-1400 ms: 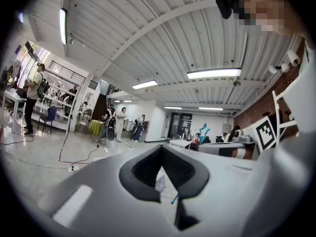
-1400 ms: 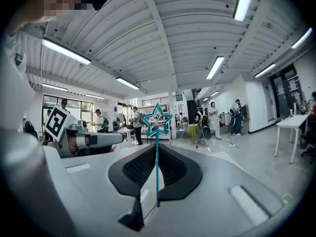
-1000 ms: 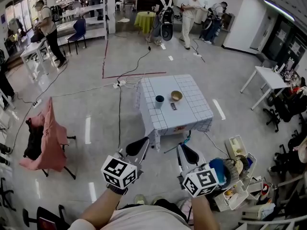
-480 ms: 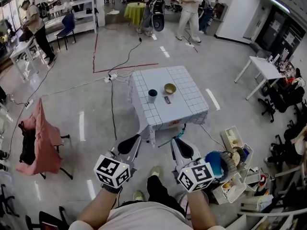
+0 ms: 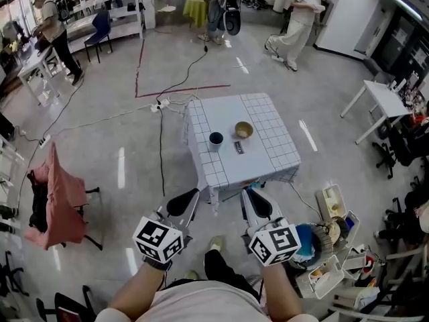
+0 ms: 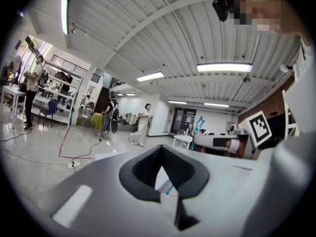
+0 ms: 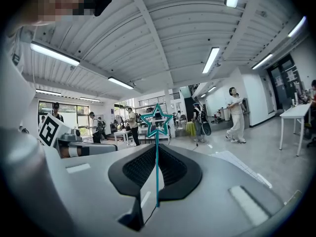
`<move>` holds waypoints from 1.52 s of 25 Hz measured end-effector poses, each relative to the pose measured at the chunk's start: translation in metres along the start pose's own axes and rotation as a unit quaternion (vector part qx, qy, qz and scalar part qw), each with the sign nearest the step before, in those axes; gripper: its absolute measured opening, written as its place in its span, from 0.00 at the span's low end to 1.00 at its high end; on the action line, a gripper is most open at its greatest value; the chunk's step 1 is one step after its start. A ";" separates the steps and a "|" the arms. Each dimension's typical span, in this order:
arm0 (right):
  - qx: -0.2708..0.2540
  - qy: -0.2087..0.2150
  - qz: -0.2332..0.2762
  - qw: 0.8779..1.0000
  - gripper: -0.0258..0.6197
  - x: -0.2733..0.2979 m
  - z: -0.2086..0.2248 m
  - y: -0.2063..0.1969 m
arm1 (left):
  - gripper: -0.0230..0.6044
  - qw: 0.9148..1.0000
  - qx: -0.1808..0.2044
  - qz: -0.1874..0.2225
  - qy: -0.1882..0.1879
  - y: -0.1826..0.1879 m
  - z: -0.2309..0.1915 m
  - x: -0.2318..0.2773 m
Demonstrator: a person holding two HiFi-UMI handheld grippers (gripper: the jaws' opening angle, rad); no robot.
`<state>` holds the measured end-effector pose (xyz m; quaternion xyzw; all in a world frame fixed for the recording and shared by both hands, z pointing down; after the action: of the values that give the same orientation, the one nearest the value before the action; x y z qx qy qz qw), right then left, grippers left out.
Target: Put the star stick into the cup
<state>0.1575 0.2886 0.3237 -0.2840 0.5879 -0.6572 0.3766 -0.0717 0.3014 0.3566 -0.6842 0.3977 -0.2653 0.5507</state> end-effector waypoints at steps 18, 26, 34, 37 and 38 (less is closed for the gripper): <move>0.012 0.028 -0.009 1.000 0.09 0.121 0.124 -0.015 | 0.05 0.999 0.004 -0.028 0.045 -0.020 -0.048 0.148; 0.004 0.015 -0.028 1.000 0.09 0.179 0.145 -0.040 | 0.05 0.998 -0.008 -0.038 0.041 -0.038 -0.099 0.189; -0.002 -0.017 -0.048 0.999 0.09 0.254 0.158 -0.066 | 0.05 0.998 -0.023 -0.064 0.010 -0.049 -0.171 0.237; -0.004 -0.025 -0.055 0.998 0.09 0.283 0.162 -0.079 | 0.05 0.997 -0.024 -0.071 -0.003 -0.052 -0.199 0.257; -0.005 -0.028 -0.058 0.998 0.09 0.291 0.163 -0.084 | 0.05 0.997 -0.025 -0.073 -0.007 -0.054 -0.208 0.263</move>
<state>0.1152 -0.0420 0.4104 -0.3376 0.5630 -0.6667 0.3531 -0.0820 -0.0271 0.4418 -0.7270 0.3493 -0.2901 0.5151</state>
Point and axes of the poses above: the fingertips, and each gripper's own axes: x forward along the fingers, z to its right, y out of its top, the point moved 9 cm from there along -x, backward along the fingers, and after that the axes turned 11 degrees about z, right-handed, at the moved point
